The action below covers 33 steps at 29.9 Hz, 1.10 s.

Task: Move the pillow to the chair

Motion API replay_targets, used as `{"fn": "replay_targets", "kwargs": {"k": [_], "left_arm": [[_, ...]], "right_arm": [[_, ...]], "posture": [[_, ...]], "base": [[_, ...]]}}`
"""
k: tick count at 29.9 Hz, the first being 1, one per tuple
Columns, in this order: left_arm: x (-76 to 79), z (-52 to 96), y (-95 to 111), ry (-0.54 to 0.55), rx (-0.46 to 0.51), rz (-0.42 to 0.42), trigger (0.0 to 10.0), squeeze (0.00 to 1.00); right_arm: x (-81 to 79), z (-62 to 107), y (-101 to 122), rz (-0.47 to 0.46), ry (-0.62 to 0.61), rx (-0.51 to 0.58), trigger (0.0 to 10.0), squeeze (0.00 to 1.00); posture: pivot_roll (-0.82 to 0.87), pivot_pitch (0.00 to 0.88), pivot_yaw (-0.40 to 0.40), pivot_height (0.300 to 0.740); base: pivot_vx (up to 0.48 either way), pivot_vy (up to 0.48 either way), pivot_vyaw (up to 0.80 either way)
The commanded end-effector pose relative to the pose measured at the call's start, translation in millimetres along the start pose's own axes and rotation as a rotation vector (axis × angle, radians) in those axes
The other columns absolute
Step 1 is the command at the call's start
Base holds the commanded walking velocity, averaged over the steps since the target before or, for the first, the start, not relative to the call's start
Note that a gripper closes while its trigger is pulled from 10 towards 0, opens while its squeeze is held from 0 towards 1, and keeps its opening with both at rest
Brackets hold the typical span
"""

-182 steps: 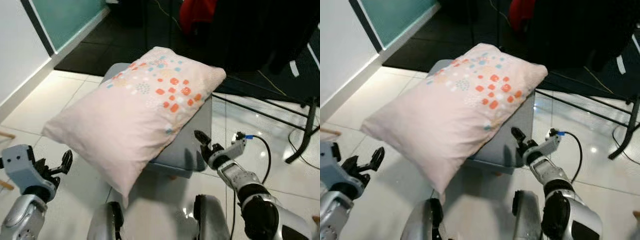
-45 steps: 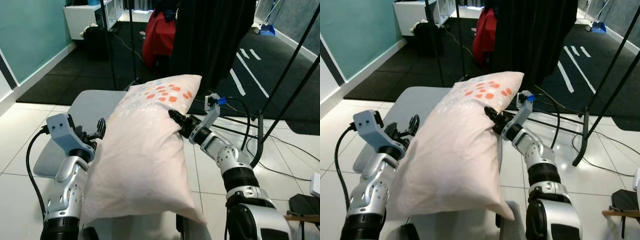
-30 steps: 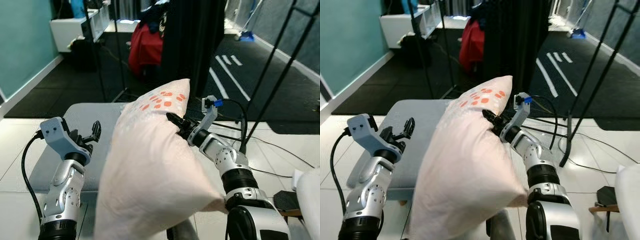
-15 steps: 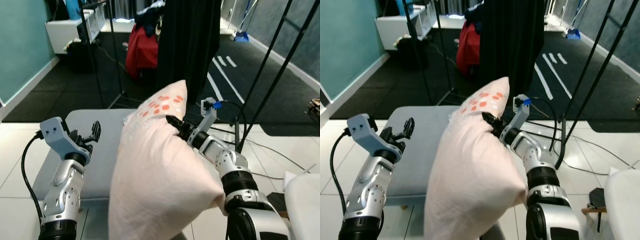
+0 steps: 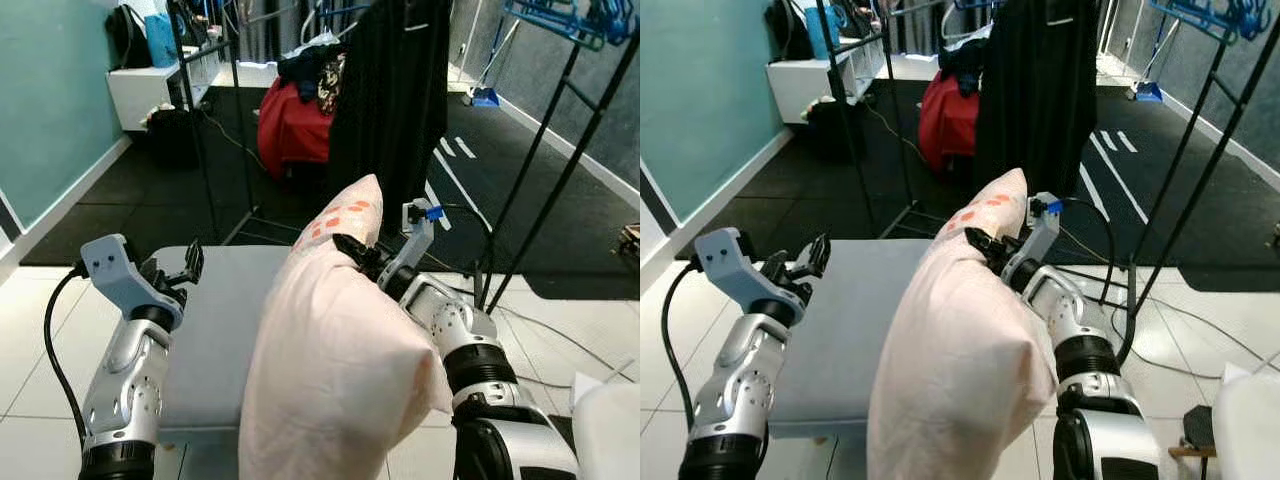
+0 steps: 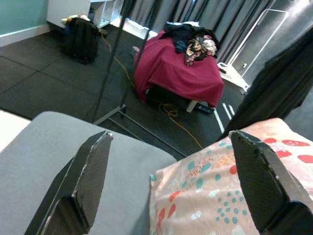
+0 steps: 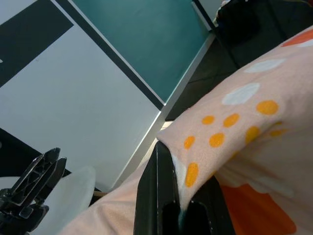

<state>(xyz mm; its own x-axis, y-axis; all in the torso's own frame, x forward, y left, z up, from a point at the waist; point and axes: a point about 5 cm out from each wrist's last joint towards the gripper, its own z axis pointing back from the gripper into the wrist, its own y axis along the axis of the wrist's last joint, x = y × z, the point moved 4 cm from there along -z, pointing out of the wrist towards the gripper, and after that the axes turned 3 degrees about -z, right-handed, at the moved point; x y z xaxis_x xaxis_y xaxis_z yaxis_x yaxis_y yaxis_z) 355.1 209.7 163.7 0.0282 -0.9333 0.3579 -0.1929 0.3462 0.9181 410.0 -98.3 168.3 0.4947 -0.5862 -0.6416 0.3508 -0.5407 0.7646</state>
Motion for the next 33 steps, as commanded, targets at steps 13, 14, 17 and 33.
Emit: {"fn": "replay_targets", "kwargs": {"k": [13,14,17,33], "left_arm": [[-7.1,-3.3,-9,0.091,-0.037,-0.019,10.0,0.00],[-7.6,-3.6,-10,0.094,-0.042,-0.021,10.0,0.00],[-8.7,-4.4,-14,0.096,-0.059,-0.024,10.0,0.00],[-5.3,-6.8,-23,0.104,-0.115,-0.084,10.0,0.00]], "right_arm": [[-17.3,-6.8,20,0.055,0.059,0.054,0.0,0.00],[-17.5,-7.3,19,0.056,0.060,0.052,0.0,0.00],[-17.9,-8.8,17,0.059,0.059,0.048,0.0,0.00],[-6.7,-5.1,14,0.075,-0.008,0.086,0.5,0.00]], "posture": [[-0.20,0.000,-0.049,0.740],[-0.20,0.000,-0.050,0.740],[-0.19,0.000,-0.046,0.740],[-0.16,0.000,-0.017,0.740]], "base": [[0.000,0.000,0.00],[0.000,0.000,0.00],[0.000,0.000,0.00],[0.000,0.000,0.00]]}}
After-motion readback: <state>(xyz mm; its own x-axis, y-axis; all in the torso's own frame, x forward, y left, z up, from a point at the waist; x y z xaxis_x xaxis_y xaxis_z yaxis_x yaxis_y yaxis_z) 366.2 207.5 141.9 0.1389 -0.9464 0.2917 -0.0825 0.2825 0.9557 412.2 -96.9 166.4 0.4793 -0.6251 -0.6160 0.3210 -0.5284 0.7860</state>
